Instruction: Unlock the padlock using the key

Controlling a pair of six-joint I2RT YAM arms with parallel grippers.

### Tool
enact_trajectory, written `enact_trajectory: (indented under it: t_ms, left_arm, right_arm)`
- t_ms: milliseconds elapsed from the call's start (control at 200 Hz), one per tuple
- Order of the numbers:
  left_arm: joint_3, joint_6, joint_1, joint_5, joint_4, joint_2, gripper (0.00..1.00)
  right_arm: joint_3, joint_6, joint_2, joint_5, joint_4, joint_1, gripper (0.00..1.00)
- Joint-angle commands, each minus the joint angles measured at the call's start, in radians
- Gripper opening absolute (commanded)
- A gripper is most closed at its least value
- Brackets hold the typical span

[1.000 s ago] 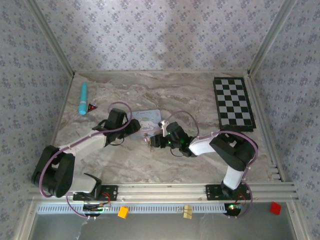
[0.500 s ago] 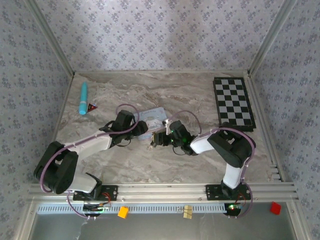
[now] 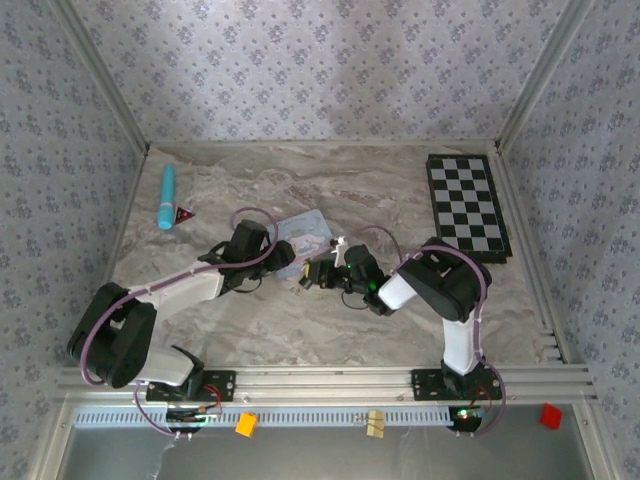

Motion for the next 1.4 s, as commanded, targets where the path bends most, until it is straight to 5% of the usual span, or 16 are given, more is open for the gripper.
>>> enact_trajectory:
  t_ms: [0,490,1394]
  left_arm:
    - [0.0,-0.007,-0.012,-0.004,-0.026,0.001,0.69]
    - [-0.012,-0.018,-0.01,-0.022,-0.03,-0.009,0.69]
    - [-0.02,-0.02,-0.01,-0.022,-0.025,-0.011,0.69]
  right_arm:
    - [-0.015,0.053,0.027,-0.032,0.018,0.004,0.14]
    - [-0.078,0.183,0.021,0.035,0.116,-0.02,0.0]
    - [-0.137,0.309,-0.043,0.118,0.139,-0.056,0.0]
